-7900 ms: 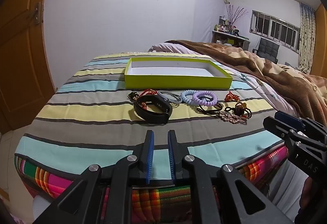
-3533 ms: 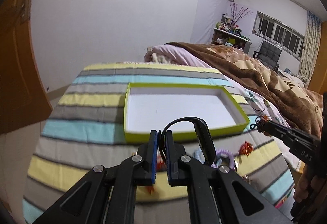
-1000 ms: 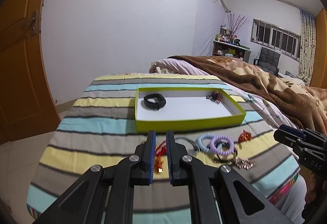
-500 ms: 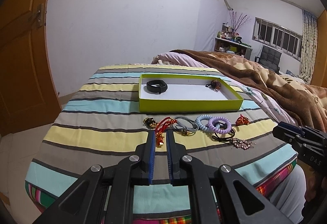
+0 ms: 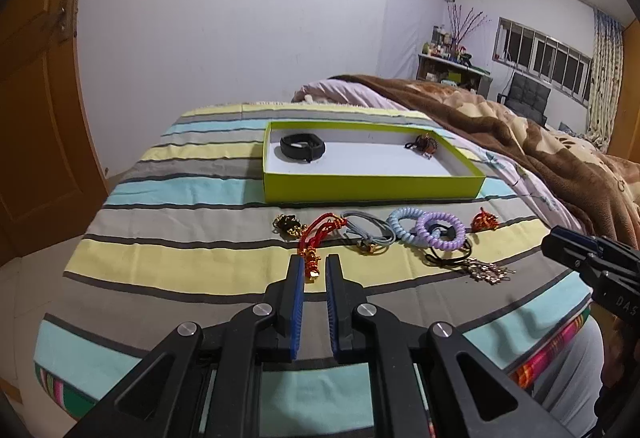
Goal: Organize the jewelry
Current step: 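Grasp the red tassel charm with the left tool while the right tool grasps the red beaded bracelet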
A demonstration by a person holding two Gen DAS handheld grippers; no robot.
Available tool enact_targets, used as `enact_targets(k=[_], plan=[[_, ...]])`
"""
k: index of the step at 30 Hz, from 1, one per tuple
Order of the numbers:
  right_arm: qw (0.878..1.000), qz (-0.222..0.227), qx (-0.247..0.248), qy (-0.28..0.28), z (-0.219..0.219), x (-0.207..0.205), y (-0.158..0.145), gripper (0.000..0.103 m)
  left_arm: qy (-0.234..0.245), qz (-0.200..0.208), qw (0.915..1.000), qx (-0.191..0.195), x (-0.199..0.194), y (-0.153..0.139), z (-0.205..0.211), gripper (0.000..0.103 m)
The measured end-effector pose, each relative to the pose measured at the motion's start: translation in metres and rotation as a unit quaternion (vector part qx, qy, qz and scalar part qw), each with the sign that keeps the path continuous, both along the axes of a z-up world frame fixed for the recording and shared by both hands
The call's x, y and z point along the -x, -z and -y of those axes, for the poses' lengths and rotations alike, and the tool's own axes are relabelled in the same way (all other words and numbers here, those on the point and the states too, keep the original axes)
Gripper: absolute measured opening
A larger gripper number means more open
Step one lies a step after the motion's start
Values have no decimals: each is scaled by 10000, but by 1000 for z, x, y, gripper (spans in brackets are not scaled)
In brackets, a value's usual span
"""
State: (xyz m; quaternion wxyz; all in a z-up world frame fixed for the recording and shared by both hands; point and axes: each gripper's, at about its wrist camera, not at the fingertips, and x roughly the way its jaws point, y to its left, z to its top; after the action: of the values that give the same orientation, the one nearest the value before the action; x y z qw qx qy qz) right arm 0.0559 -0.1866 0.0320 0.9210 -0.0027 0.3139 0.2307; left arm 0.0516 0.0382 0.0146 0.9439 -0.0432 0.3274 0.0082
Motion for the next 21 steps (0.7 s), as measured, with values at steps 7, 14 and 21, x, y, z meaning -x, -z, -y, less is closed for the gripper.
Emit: enact_targets(k=[7, 14, 21], plan=[[9998, -156, 70, 99, 1, -25, 10, 29, 99, -208, 9997, 17, -24, 14, -1, 24], [9986, -518, 11, 95, -3, -54, 22, 29, 103, -410, 9991, 1, -44, 26, -1, 24], [9958, -861, -44, 313, -13, -78, 34, 29, 79, -593, 9982, -17, -55, 33, -1, 24]])
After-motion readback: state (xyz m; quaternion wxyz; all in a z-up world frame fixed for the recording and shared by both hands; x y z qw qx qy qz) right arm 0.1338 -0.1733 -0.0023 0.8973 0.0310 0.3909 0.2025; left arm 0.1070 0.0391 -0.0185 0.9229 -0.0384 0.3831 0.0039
